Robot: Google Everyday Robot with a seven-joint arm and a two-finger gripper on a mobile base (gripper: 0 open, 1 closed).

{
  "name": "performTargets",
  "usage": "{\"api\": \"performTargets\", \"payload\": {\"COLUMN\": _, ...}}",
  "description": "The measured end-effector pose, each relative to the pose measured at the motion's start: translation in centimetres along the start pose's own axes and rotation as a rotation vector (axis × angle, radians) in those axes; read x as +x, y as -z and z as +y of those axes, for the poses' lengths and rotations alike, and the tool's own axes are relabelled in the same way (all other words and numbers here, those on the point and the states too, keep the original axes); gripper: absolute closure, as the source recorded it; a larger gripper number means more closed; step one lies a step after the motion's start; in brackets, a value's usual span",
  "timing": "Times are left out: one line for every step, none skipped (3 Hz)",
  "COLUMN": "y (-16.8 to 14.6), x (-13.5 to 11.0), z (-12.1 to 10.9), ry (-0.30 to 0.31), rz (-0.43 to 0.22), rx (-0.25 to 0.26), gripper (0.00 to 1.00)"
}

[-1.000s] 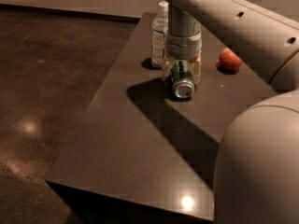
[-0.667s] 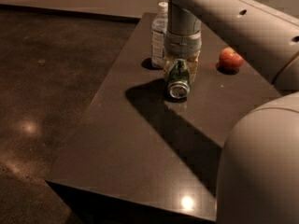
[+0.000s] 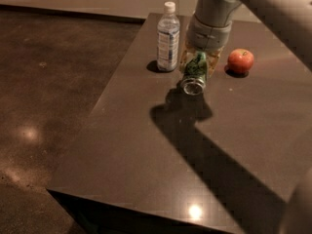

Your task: Place green can upright

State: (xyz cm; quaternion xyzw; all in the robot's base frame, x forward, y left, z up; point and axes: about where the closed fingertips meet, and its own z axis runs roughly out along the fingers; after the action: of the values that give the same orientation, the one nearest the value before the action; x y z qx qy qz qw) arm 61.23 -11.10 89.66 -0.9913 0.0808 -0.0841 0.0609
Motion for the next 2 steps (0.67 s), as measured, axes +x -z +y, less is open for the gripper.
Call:
{"api": "performTargets", "payload": {"y": 2.2, "x": 0.0, "z": 0.7, "ry": 0.036, "rz": 0.068, "rx": 0.12, "gripper": 1.0}}
{"api": "performTargets", "payload": {"y": 4.3, "x": -0.2, "z": 1.3, "ry": 0.108, "rz": 0.143, "rx": 0.224, "gripper": 1.0}}
